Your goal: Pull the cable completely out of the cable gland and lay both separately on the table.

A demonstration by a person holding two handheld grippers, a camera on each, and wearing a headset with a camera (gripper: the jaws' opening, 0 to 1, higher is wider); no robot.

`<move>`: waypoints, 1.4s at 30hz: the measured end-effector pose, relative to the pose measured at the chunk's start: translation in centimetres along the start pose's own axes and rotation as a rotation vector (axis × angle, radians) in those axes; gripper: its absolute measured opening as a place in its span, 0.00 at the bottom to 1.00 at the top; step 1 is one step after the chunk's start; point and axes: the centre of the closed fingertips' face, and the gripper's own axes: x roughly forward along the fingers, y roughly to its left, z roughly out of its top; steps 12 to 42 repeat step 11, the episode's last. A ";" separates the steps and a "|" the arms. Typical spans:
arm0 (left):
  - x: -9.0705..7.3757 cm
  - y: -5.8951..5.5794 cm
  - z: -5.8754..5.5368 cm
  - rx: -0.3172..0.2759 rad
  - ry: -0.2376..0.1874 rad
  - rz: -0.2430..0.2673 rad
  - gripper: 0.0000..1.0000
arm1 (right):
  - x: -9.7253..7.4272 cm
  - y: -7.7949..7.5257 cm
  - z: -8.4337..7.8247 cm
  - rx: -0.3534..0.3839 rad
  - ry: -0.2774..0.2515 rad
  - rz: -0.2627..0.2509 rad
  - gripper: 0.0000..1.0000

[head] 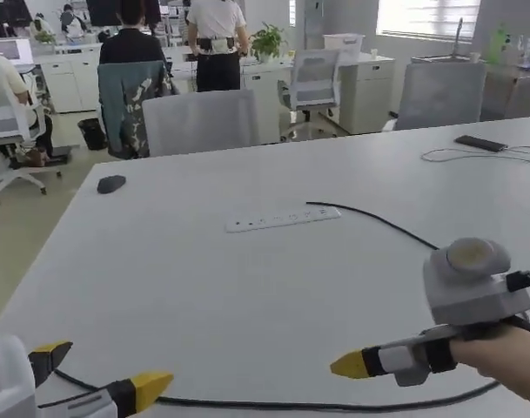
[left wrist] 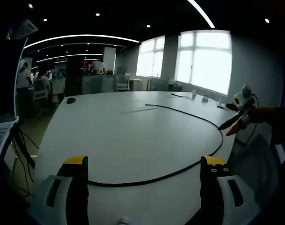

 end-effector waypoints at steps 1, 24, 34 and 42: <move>0.0 -0.2 0.0 -0.005 0.004 -0.004 1.00 | 0.0 0.0 -0.1 0.007 -0.005 0.003 1.00; 0.1 -0.6 0.0 -0.004 0.035 -0.016 1.00 | 0.0 -0.5 0.1 0.025 -0.034 0.012 1.00; 0.1 -0.6 0.0 -0.004 0.035 -0.016 1.00 | 0.0 -0.5 0.1 0.025 -0.034 0.012 1.00; 0.1 -0.6 0.0 -0.004 0.035 -0.016 1.00 | 0.0 -0.5 0.1 0.025 -0.034 0.012 1.00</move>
